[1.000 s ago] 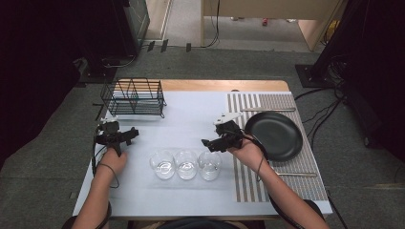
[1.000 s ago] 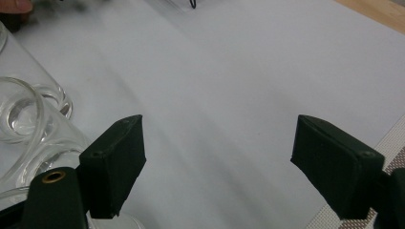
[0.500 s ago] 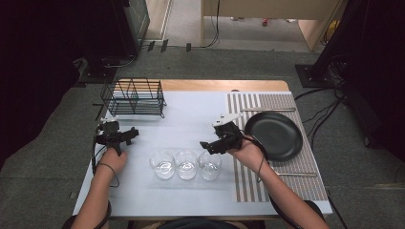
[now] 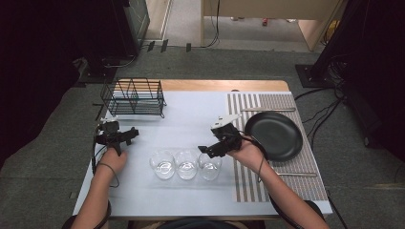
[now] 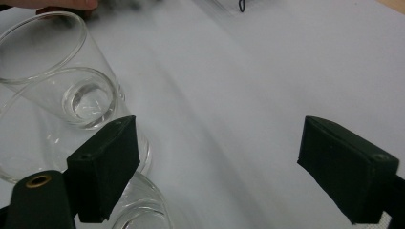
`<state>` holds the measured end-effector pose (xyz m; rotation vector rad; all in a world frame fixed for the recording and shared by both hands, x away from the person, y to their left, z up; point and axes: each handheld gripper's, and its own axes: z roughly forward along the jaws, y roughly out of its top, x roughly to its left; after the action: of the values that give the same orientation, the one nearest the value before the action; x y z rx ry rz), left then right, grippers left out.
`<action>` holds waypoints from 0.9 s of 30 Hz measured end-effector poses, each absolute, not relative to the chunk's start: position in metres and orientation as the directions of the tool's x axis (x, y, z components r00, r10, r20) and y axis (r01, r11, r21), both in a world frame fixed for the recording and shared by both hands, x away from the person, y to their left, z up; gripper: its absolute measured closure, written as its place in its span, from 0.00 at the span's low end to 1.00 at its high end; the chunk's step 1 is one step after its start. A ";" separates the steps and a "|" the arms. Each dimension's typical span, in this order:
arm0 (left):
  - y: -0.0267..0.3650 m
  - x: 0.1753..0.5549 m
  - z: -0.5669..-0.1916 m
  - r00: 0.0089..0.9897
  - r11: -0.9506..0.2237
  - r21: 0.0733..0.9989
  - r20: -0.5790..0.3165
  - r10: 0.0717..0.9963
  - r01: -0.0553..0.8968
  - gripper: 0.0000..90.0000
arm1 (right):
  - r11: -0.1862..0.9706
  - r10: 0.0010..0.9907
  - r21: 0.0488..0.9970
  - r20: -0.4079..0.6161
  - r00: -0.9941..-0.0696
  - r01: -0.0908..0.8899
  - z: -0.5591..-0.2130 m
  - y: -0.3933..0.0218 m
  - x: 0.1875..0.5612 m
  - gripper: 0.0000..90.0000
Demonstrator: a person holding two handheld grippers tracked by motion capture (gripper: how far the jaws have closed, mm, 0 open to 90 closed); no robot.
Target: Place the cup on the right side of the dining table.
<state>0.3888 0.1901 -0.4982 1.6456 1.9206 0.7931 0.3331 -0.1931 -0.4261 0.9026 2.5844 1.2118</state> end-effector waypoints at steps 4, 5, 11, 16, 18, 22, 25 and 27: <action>0.190 0.389 -0.498 -0.157 0.106 0.701 0.008 0.988 0.705 0.00 | 0.493 0.565 0.746 0.116 -0.817 0.447 -0.425 -0.192 0.332 0.12; 0.190 0.389 -0.498 -0.157 0.106 0.701 0.008 0.988 0.705 0.00 | 0.492 0.565 0.747 0.116 -0.817 0.446 -0.425 -0.191 0.332 0.09; 0.190 0.389 -0.498 -0.157 0.106 0.701 0.008 0.988 0.705 0.00 | 0.512 0.536 0.744 0.113 -0.836 0.429 -0.425 -0.188 0.329 0.00; 0.190 0.389 -0.498 -0.156 0.106 0.701 0.008 0.988 0.706 0.00 | 0.538 0.500 0.740 0.106 -0.859 0.404 -0.427 -0.184 0.327 0.00; 0.190 0.389 -0.498 -0.157 0.106 0.701 0.008 0.988 0.706 0.00 | 0.542 0.495 0.738 0.105 -0.863 0.401 -0.427 -0.184 0.326 0.00; 0.190 0.389 -0.498 -0.157 0.107 0.701 0.008 0.988 0.705 0.00 | 0.538 0.492 0.740 0.114 -0.863 0.404 -0.427 -0.184 0.326 0.00; 0.190 0.389 -0.498 -0.157 0.106 0.701 0.008 0.988 0.705 0.00 | 0.530 0.481 0.746 0.128 -0.867 0.404 -0.424 -0.184 0.325 0.00; 0.190 0.389 -0.498 -0.157 0.106 0.701 0.008 0.988 0.706 0.00 | 0.528 0.478 0.748 0.129 -0.869 0.402 -0.424 -0.183 0.324 0.00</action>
<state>0.3889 0.1901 -0.4982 1.6455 1.9209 0.7931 0.3241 -0.1831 -0.4239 0.7691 2.6654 1.2674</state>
